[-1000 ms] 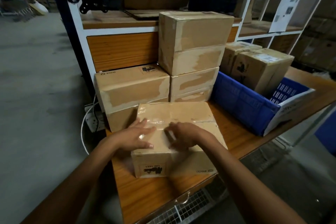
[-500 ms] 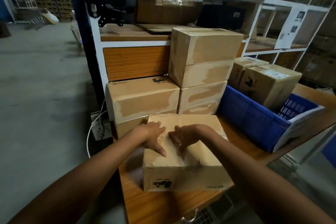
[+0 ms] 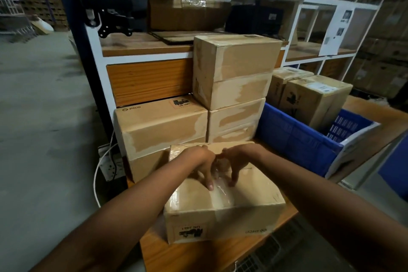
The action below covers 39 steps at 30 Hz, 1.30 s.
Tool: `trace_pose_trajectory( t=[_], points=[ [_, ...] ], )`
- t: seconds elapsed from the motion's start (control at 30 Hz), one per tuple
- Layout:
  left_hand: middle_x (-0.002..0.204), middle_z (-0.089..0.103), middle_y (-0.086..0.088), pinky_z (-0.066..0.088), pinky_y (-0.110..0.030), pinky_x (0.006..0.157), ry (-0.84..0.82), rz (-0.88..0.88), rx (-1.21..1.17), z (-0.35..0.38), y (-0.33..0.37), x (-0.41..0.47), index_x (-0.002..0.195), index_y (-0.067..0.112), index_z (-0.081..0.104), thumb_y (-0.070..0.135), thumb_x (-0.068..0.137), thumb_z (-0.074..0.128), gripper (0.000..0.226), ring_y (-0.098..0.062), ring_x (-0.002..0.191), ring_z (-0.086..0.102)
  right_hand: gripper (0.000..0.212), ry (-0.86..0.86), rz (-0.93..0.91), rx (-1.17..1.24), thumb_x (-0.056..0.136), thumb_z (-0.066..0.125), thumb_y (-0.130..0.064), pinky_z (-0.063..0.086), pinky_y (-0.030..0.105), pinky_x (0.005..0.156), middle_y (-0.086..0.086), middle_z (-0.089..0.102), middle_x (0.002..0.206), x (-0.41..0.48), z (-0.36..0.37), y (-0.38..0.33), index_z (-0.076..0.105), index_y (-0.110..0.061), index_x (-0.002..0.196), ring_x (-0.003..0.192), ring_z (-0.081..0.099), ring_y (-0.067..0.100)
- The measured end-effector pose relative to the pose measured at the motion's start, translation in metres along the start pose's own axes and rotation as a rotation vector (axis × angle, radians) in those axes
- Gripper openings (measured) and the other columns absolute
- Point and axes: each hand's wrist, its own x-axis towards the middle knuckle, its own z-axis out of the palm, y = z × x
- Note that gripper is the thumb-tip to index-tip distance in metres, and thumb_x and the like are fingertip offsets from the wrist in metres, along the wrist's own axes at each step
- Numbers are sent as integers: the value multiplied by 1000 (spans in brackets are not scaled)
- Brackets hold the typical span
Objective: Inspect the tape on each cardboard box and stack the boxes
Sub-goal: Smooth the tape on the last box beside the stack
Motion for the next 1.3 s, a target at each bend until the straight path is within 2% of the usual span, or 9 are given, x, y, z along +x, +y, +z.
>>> trace_pose_trajectory(
  t=[0.17,0.33,0.5,0.57,0.63,0.97,1.03,1.13,1.3],
  points=[
    [155,30,-7,41,-48,109,205,69,-41,12,27,23,153,16,27,65,61,83,118,-31,138,35,89,51,114,95,81,82,-21,39,41,108,4,49,148,-5,8,31,33,-25,156,135,45,29],
    [161,21,-8,37,-50,112,187,89,3,11,35,31,157,17,17,59,64,85,123,-34,144,27,77,147,150,232,82,80,-15,42,41,105,5,55,140,-6,23,34,43,-22,149,130,50,28],
    [111,59,4,49,-30,78,183,254,-154,26,33,32,125,21,55,46,75,81,61,-21,100,58,31,292,230,274,90,71,-23,54,32,86,1,66,110,-18,52,38,65,-20,120,98,63,17],
    [134,53,0,48,-36,93,177,291,-147,40,34,33,139,24,48,56,82,69,69,-26,123,52,29,328,233,263,95,63,-27,53,29,80,0,65,109,-20,66,39,62,-22,123,96,62,15],
    [163,24,-4,34,-48,115,158,321,-82,48,34,34,157,24,25,60,88,60,85,-30,148,23,31,333,215,264,97,60,-28,49,27,74,-2,64,112,-21,72,40,60,-26,128,96,60,14],
    [168,5,-4,14,-50,123,82,386,-82,50,5,-5,157,34,22,50,95,59,74,-26,154,2,54,173,193,308,89,72,-35,50,36,95,-1,60,128,-43,65,24,53,-31,139,111,56,18],
    [163,25,-8,30,-50,117,132,387,-70,46,8,-15,149,32,40,48,91,64,64,-29,148,25,44,196,186,282,87,75,-34,51,31,87,-2,64,121,-44,59,16,62,-30,129,101,57,14],
    [126,57,-2,51,-41,92,268,269,-49,45,1,-35,128,28,60,42,84,73,48,-21,111,53,34,201,111,316,84,78,-30,50,24,76,-3,65,113,-36,60,-13,71,-27,117,96,57,12],
    [100,59,8,46,-28,69,279,163,-302,63,-21,-49,117,32,65,33,82,78,37,-12,90,57,32,209,115,294,80,81,-31,55,35,90,-4,66,119,-35,55,-28,72,-24,110,104,60,17]
  ],
)
